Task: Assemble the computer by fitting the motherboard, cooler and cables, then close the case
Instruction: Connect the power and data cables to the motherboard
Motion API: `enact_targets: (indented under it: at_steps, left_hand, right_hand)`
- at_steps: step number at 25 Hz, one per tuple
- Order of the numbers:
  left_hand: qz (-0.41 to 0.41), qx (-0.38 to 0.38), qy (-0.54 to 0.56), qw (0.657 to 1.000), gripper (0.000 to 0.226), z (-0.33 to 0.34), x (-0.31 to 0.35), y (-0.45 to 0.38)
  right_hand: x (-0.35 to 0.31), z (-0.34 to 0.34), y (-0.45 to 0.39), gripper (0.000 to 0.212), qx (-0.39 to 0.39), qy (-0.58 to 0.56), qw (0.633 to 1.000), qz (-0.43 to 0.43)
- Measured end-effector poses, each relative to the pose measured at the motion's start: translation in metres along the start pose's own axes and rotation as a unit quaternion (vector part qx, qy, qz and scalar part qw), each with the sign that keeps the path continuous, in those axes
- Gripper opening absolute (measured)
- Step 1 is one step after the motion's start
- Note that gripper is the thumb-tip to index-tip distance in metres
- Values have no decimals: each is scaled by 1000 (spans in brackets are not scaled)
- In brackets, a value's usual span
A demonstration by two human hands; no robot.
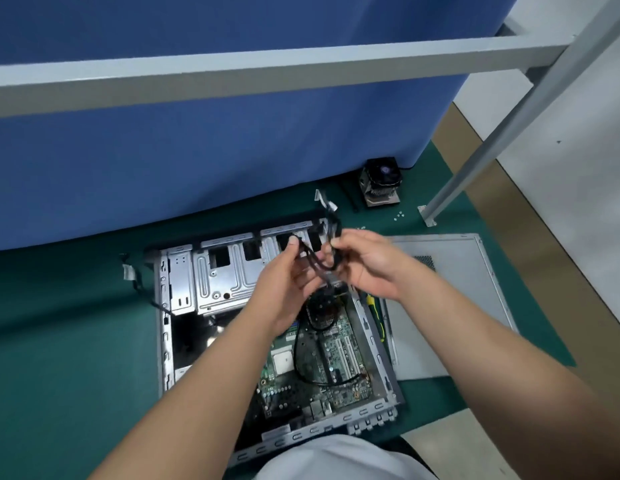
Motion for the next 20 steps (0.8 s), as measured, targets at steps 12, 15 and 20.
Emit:
enact_targets:
  at_steps: [12,15,20]
  left_hand:
    - [54,134,-256,956,31,-114,12,51]
    - [39,112,-246,962,40,-129,24,54]
    - [38,158,-260,952,33,-155,41,54]
  right_hand:
    - [48,-93,3,19,193,188,962,46]
    - [36,-136,4,18,285,211,935,29]
    - [29,-196,13,17,396,158,904,27]
Point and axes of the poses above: each hand's wrist, its own y-axis away from the middle knuckle, its own z-axis out of the palm, x = y × z, the point moved 9 cm from there along -y, towards the middle knuckle, and after that the axes turned 3 degrees about x, right-handed, at the moved point
